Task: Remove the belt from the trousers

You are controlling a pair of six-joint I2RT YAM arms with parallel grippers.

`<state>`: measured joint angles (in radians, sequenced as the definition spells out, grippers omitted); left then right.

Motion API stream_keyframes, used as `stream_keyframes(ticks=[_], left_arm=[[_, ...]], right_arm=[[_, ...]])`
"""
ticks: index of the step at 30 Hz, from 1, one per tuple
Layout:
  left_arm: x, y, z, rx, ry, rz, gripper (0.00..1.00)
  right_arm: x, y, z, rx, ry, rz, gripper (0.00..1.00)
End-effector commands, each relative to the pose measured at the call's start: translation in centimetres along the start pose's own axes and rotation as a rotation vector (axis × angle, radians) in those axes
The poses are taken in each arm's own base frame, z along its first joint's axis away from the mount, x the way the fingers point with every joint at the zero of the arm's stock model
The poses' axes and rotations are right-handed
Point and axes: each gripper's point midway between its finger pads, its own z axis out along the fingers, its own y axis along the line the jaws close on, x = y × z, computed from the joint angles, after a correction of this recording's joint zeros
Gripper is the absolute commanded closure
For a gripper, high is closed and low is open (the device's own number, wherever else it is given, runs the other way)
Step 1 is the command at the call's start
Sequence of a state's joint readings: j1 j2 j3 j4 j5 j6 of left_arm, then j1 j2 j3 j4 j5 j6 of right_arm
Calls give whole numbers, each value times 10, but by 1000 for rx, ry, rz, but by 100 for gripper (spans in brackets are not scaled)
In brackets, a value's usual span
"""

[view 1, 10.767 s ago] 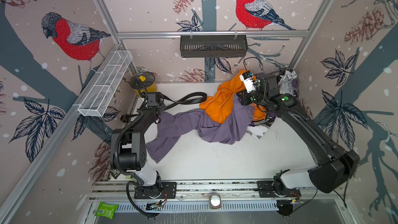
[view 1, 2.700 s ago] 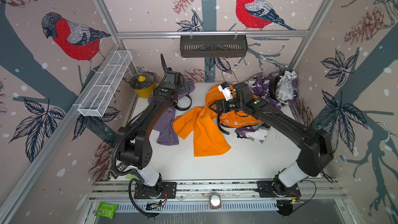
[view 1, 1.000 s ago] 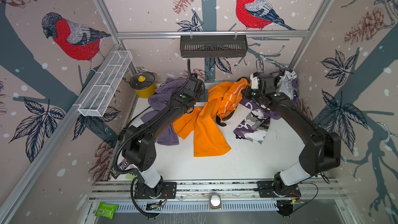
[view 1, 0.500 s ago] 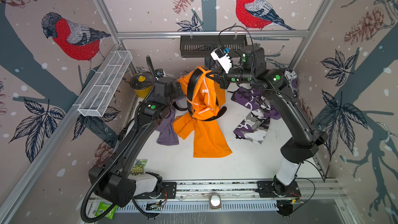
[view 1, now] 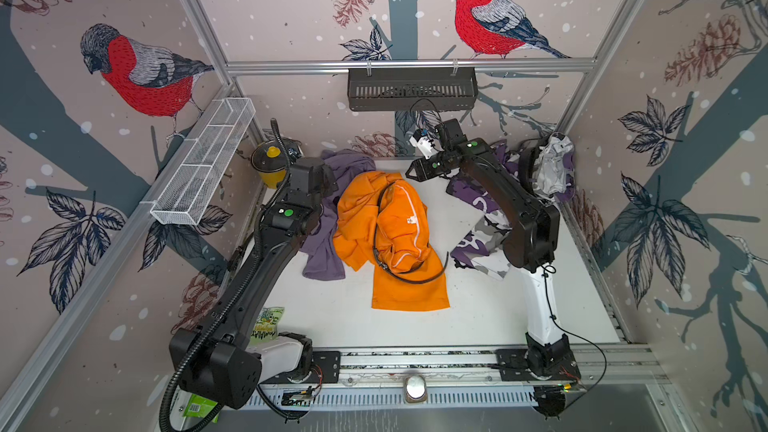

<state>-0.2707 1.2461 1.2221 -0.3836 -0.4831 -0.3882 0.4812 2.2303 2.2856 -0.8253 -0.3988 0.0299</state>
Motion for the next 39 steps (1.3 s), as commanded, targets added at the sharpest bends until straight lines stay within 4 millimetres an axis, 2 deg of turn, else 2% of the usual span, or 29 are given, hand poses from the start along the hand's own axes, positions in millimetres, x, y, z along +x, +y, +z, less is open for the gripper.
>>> stream_keyframes(ticks=[1,4,6,9,12,14,17,21,23,24,27,29,31,35,39], left_arm=[[-1,-7,5,34,-10,-34,7],[5,-7,8,24,0,-24,7],[6,-5,8,20,0,-23,7],[6,-2,8,7,-7,-21,7],[12,4,11,-15,-2,-15,7],[19,9,14,-12,13,-29,7],[33,18,21,10,47,-74,7],[48,30,25,14,74,-112,6],[50,34,23,15,75,-124,6],[57,37,24,7,86,-124,7],[61,42,22,0,89,-127,7],[62,43,20,-2,89,-125,7],[62,44,20,-8,89,-120,6],[60,44,21,-6,87,-120,6],[54,41,20,5,74,-122,6]], right_arm=[[-7,5,-24,161,-46,-47,27],[9,27,-45,215,-60,-91,22],[29,55,-51,177,-57,-125,21],[82,97,-41,100,-12,-160,16],[131,127,-22,36,21,-156,8],[154,146,-7,6,37,-169,1],[173,169,16,4,75,-215,1],[192,182,51,43,154,-249,1],[202,183,66,52,194,-252,1],[207,182,72,51,215,-245,1],[220,172,86,80,272,-221,1],[225,165,92,103,290,-202,4],[227,160,97,112,296,-187,13],[222,149,100,147,297,-179,57],[187,149,72,140,218,-212,78]])
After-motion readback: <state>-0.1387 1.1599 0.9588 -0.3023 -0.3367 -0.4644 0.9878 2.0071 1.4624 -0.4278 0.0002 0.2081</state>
